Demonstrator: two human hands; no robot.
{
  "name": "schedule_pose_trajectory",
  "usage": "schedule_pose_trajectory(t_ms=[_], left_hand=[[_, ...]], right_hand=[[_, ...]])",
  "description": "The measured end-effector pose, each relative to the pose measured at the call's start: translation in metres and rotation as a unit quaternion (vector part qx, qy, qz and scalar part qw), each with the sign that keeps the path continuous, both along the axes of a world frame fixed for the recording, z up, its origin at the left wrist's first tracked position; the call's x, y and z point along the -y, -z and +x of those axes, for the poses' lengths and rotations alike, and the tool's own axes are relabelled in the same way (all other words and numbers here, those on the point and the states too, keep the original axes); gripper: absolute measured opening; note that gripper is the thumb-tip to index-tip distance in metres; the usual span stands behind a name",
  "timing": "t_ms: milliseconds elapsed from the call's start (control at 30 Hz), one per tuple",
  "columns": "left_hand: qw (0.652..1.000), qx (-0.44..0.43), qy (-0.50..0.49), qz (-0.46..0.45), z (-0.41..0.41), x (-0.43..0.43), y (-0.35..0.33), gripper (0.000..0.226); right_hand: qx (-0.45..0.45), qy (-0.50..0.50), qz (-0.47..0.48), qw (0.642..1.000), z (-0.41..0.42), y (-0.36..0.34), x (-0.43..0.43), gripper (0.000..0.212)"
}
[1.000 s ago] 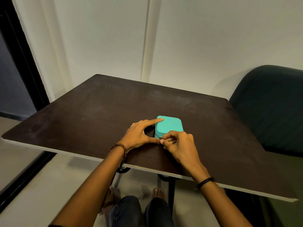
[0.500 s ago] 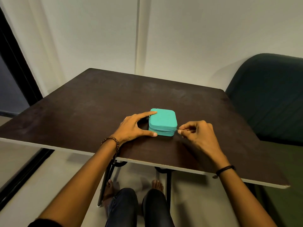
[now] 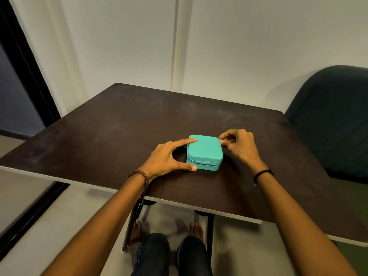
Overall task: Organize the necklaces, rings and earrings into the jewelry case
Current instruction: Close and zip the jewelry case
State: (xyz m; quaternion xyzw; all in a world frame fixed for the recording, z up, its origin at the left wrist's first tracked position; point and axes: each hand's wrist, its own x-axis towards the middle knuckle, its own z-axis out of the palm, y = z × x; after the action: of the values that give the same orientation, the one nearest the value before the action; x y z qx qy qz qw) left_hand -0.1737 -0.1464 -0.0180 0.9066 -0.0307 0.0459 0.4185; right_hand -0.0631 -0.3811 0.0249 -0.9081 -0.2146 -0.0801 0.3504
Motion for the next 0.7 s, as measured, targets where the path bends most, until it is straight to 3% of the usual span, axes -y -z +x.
schedule_pose_trajectory(t_ms=[300,533,700], left_hand=[[1.000,0.001,-0.001,-0.009,0.002,-0.002,0.004,0.093],[1.000,-0.005,-0.027,-0.006,-0.005,0.003,-0.002,0.116],[0.996,-0.006,-0.080,0.027,-0.015,0.012,-0.005,0.109]], right_hand=[[-0.007,-0.059,-0.014,0.998,0.008,0.002,-0.014,0.017],[-0.082,0.064,0.098,0.990,-0.016,0.020,-0.010,0.012],[-0.124,0.076,0.125,0.981,-0.040,0.023,-0.008,0.009]])
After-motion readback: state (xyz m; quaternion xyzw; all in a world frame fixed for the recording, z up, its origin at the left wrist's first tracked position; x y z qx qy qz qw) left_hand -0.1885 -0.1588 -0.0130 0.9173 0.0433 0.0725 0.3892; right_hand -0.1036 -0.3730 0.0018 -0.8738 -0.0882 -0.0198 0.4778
